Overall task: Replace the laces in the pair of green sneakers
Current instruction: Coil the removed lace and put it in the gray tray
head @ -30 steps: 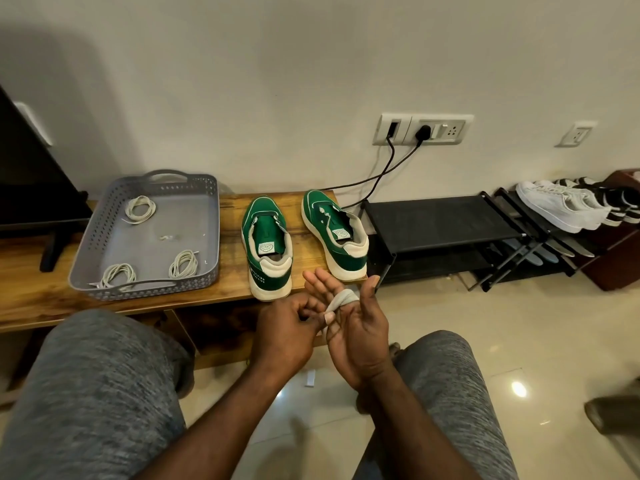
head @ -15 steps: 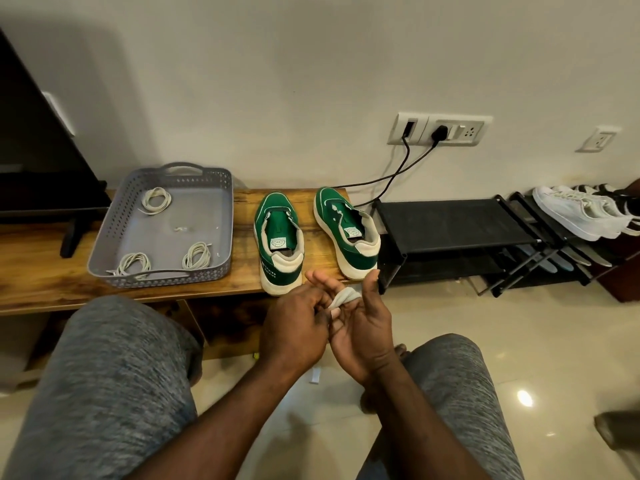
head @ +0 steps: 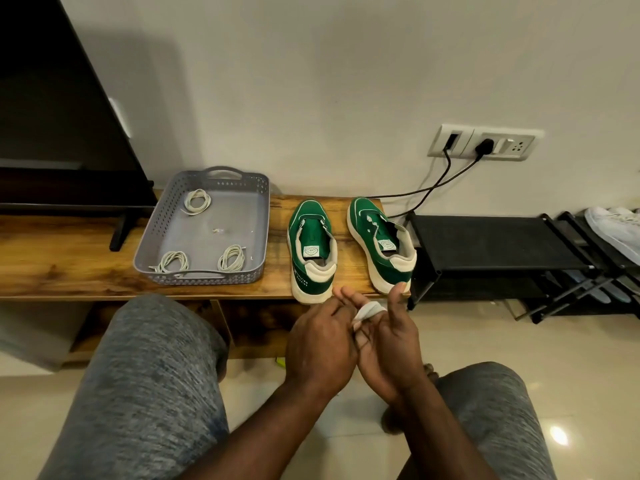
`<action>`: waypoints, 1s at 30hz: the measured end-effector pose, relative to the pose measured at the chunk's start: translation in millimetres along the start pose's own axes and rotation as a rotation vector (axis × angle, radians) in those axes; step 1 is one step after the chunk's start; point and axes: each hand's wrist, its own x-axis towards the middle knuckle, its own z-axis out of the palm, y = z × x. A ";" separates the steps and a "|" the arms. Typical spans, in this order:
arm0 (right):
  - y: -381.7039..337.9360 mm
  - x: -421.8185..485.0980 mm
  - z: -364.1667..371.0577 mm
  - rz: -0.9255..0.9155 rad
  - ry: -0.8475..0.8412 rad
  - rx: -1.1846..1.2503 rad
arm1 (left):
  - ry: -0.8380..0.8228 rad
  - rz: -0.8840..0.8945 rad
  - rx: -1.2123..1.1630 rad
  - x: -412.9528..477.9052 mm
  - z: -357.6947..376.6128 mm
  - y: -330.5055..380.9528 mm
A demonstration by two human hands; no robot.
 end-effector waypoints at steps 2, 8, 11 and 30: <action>6.5 -2.1 5.3 -0.023 -0.015 0.034 | 0.063 -0.009 0.008 5.8 0.9 -1.2; 11.3 -1.2 21.8 -0.097 -0.092 0.066 | 0.143 0.041 0.094 15.9 -10.6 -2.8; 6.5 -3.3 26.2 -0.082 -0.115 0.024 | 0.139 0.033 0.106 14.6 -9.3 -7.4; 19.4 -19.8 33.5 -0.380 -0.035 -0.510 | 0.217 -0.015 -0.134 23.4 -19.6 -3.4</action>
